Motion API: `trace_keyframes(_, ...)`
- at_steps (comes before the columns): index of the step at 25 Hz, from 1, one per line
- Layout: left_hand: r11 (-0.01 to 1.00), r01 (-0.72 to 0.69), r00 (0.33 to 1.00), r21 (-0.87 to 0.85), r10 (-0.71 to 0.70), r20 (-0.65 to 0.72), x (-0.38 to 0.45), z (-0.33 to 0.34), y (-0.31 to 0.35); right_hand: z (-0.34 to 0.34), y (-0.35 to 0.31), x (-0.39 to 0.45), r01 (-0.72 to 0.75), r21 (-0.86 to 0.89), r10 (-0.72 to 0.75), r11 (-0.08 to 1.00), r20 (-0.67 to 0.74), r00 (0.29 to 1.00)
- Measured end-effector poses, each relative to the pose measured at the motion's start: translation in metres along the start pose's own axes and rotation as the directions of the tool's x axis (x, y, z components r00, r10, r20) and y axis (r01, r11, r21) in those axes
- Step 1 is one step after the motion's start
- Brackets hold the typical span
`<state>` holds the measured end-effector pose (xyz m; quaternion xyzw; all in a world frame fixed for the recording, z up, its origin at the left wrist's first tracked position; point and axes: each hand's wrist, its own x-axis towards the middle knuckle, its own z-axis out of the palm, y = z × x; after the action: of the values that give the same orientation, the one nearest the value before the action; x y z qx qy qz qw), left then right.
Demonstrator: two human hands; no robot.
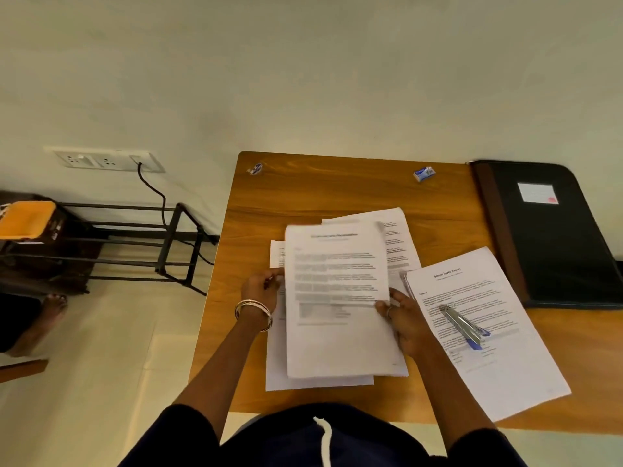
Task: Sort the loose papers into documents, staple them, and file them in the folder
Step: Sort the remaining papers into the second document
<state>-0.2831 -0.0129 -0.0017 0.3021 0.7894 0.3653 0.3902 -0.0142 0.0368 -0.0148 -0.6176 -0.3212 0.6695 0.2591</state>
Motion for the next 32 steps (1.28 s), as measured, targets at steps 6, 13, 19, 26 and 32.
trace_keyframes(6, 0.845, 0.357, 0.931, -0.398, -0.285, 0.229, -0.017, 0.006, 0.002, 0.013, 0.007, 0.007, 0.122, -0.384, -0.057, 0.915, 0.176, 0.983)
trace_keyframes(13, 0.913, 0.169, 0.983, -0.373, -0.129, 0.128, -0.021, 0.001, 0.019, 0.001, -0.044, 0.014, 0.209, -0.226, -0.193, 0.951, 0.090, 0.977)
trace_keyframes(19, 0.919, 0.049, 0.989, -0.391, 0.010, 0.146, -0.024, -0.013, 0.025, 0.017, -0.087, 0.020, 0.419, -0.059, -0.419, 0.906, 0.012, 0.908)
trace_keyframes(26, 0.904, 0.041, 0.997, -0.425, -0.008, 0.079, -0.024, -0.023, 0.020, 0.034, -0.102, 0.012, 0.257, 0.234, -0.250, 0.938, -0.057, 0.967)
trace_keyframes(32, 0.904, 0.029, 0.997, -0.426, 0.006, 0.080, -0.025, -0.021, 0.017, 0.050, -0.108, 0.005, 0.130, 0.406, -0.115, 0.904, -0.061, 0.992)
